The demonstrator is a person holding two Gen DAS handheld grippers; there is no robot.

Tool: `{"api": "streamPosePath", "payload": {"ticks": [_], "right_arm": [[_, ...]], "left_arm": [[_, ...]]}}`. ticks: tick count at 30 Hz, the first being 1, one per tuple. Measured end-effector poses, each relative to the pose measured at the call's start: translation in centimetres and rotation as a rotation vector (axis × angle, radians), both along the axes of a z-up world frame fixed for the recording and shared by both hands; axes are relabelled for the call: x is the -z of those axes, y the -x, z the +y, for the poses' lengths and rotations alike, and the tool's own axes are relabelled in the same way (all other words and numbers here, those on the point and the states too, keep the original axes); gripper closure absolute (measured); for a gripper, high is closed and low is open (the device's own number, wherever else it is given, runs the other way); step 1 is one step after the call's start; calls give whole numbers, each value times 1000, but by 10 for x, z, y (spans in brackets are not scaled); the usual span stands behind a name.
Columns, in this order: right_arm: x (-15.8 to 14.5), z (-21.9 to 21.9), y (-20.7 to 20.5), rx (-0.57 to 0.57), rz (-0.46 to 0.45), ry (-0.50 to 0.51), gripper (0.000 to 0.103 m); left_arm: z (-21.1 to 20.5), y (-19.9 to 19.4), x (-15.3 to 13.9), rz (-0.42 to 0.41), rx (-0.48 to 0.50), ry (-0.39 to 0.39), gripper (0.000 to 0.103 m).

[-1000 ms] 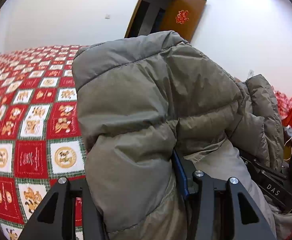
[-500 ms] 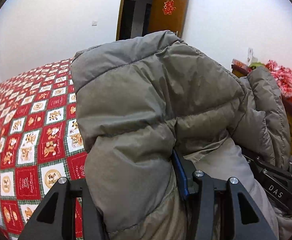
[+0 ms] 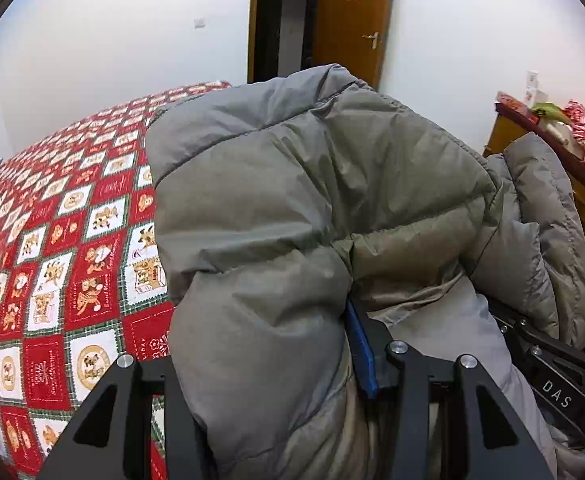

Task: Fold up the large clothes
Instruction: 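Hold the grey jacket bundle with both tools and carry it across the bed, then lower the bundle onto the quilt and open both tools to release it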

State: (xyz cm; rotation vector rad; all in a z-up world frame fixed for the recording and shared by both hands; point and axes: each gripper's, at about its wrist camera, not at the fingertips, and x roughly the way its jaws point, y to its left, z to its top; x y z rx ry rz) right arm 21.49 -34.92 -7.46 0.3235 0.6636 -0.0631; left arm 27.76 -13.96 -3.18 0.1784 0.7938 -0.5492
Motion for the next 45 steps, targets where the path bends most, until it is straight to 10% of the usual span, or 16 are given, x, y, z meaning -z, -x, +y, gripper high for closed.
{"api": "streamPosePath", "payload": {"ticks": [13, 21, 26, 35, 42, 45], "right_arm": [[40, -19, -68, -68, 119, -51, 75], [56, -36, -71, -98, 126, -141, 73], [45, -35, -63, -53, 151, -67, 49], [-48, -47, 10, 81, 29, 30, 46], [-78, -38, -47, 125, 21, -326, 46], [-48, -23, -76, 196, 115, -214, 49]], "left_arm": [[-30, -61, 47, 63, -103, -101, 54], [-52, -45, 68, -90, -139, -231, 50], [-52, -38, 67, -115, -121, -246, 48], [-47, -35, 66, -134, -120, -234, 44], [-44, -21, 59, -150, -105, -225, 41], [-20, -20, 51, -88, -81, -149, 36]]}}
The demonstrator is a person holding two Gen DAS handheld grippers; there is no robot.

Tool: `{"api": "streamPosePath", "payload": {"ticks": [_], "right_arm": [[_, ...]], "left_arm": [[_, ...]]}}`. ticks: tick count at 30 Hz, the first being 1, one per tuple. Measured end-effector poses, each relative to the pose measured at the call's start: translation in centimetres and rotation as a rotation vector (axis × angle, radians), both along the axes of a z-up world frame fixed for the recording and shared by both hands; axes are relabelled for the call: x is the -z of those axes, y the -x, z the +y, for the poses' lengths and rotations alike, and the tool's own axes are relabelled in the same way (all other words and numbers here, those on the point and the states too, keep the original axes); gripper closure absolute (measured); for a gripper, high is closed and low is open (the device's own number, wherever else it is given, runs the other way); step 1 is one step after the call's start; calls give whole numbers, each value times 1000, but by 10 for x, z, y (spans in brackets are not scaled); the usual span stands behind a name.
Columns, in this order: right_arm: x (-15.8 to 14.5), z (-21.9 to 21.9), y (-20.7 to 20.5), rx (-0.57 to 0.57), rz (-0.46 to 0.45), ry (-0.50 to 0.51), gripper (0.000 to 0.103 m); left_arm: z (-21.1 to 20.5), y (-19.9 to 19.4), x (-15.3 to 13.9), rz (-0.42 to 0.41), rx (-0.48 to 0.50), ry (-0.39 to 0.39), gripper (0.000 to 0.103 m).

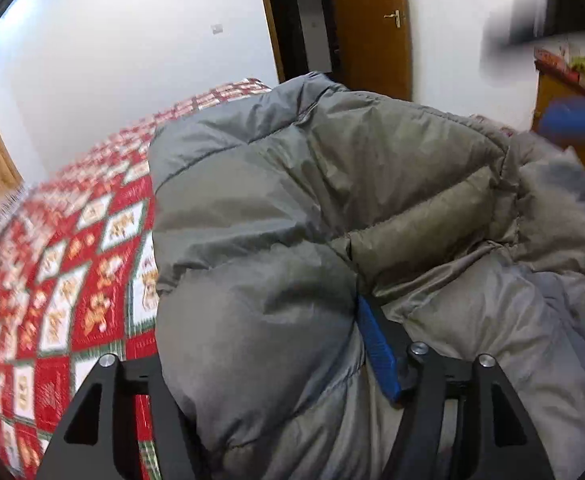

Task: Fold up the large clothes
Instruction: 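Lower the bundle onto the quilt and open both tools to release it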

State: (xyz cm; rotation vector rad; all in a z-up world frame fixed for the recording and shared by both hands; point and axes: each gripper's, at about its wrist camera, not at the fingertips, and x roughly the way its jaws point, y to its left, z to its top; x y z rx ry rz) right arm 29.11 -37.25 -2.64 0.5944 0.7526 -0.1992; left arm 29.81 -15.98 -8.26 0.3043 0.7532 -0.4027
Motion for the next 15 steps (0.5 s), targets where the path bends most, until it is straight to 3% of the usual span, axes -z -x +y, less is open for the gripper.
{"api": "streamPosePath", "payload": {"ticks": [3, 7, 10, 15], "right_arm": [[46, 4, 0, 5, 95, 82, 62], [66, 2, 25, 29, 50, 218, 68], [74, 1, 33, 6, 48, 330, 68], [86, -18, 28, -17, 31, 257, 66]], "left_arm": [[29, -7, -10, 51, -26, 84, 23], [43, -25, -37, 7, -72, 146, 17], [25, -44, -53, -81, -87, 90, 14], [-21, -90, -11, -8, -95, -58, 12]]}}
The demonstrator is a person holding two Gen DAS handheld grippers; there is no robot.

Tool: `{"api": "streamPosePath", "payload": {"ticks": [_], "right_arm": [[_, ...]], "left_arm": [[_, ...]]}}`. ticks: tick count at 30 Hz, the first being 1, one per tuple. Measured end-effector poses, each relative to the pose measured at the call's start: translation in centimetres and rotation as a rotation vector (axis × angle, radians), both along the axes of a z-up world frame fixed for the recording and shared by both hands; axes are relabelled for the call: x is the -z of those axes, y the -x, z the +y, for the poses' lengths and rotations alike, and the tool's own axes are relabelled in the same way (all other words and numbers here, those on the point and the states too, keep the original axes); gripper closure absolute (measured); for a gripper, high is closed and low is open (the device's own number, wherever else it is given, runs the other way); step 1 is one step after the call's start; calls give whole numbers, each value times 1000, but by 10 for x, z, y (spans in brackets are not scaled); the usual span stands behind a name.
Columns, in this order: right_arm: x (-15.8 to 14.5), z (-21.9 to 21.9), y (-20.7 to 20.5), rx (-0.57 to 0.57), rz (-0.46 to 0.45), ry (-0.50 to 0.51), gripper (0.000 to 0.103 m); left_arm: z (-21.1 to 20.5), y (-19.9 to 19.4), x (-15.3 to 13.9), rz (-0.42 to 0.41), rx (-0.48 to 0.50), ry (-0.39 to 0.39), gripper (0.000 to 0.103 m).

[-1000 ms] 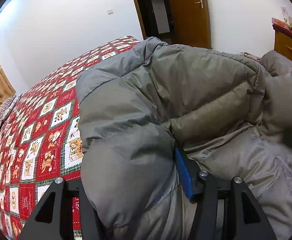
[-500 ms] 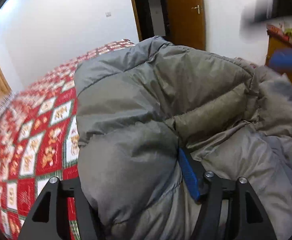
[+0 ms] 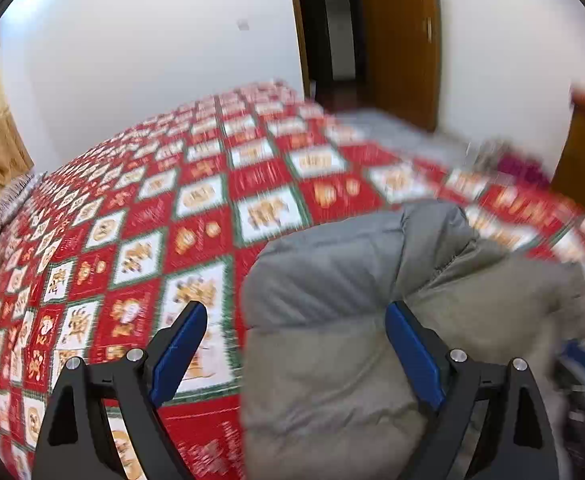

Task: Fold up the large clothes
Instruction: 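Lower the bundle onto the quilt and open both tools to release it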

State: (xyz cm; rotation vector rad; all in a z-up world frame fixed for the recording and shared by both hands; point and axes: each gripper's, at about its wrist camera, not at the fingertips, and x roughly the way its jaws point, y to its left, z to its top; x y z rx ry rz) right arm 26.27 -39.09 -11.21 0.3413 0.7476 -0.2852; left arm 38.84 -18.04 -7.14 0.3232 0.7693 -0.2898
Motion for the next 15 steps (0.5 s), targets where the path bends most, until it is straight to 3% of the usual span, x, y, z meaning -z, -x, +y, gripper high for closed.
{"api": "streamPosePath", "payload": {"ticks": [6, 10, 15], "right_arm": [[6, -14, -1, 22, -10, -71, 65], [7, -11, -6, 21, 2, -57, 65], [6, -8, -9, 22, 21, -31, 65]], "left_arm": [[-28, -12, 36, 20, 11, -49, 11], [-30, -13, 46, 41, 9, -19, 11], [-36, -13, 50, 30, 0, -60, 9]]}}
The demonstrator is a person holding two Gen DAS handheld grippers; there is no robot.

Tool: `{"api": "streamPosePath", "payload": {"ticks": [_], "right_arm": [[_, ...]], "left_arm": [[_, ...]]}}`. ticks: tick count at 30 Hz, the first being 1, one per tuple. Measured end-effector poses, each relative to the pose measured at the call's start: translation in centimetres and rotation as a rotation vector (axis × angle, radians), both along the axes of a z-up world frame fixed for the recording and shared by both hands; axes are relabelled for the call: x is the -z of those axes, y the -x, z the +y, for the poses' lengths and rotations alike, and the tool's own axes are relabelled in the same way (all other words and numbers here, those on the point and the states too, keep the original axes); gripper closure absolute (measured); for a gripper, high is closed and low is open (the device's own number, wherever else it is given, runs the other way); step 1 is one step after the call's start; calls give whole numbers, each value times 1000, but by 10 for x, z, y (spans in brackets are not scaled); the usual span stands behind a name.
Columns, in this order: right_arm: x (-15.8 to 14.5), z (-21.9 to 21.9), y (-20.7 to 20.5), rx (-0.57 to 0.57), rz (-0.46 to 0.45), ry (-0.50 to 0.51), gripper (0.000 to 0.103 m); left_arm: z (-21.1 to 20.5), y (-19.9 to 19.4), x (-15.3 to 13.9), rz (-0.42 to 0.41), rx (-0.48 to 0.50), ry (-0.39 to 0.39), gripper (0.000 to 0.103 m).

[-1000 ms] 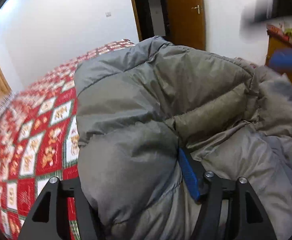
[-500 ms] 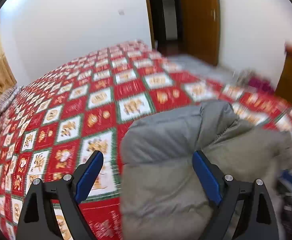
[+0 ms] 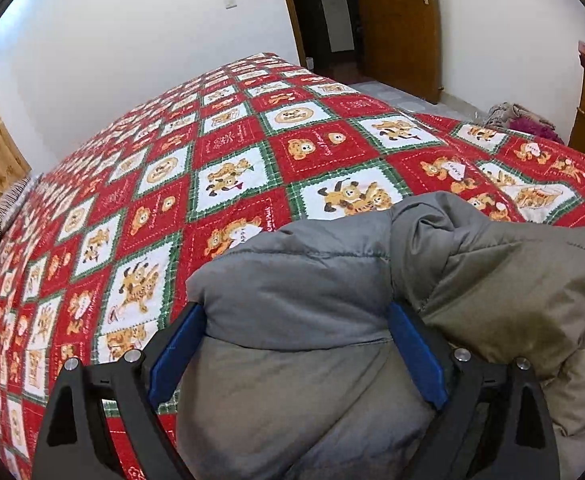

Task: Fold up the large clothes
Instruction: 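Lower the bundle onto the quilt and open both tools to release it, then lift both open tools away from the folded jacket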

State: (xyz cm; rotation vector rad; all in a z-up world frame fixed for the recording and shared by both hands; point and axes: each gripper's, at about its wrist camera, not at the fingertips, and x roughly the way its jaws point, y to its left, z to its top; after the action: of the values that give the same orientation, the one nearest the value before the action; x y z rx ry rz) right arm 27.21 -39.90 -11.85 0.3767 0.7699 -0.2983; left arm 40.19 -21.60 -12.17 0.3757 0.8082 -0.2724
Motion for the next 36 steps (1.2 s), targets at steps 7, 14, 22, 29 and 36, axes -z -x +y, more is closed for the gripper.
{"api": "streamPosePath", "payload": {"ticks": [7, 14, 22, 29, 36], "right_arm": [[0, 0, 0, 3, 5, 18, 65], [-8, 2, 7, 17, 34, 52, 54], [-39, 20, 89, 67, 37, 48, 14], [-44, 46, 151, 95, 13, 31, 14], [-53, 79, 190, 85, -28, 119, 12]], "left_arm": [[47, 13, -31, 194, 37, 141, 10], [101, 90, -69, 152, 13, 142, 10], [122, 169, -69, 51, 51, 73, 10], [137, 215, -72, 23, 51, 92, 10], [151, 252, -71, 4, 30, 99, 10]]}}
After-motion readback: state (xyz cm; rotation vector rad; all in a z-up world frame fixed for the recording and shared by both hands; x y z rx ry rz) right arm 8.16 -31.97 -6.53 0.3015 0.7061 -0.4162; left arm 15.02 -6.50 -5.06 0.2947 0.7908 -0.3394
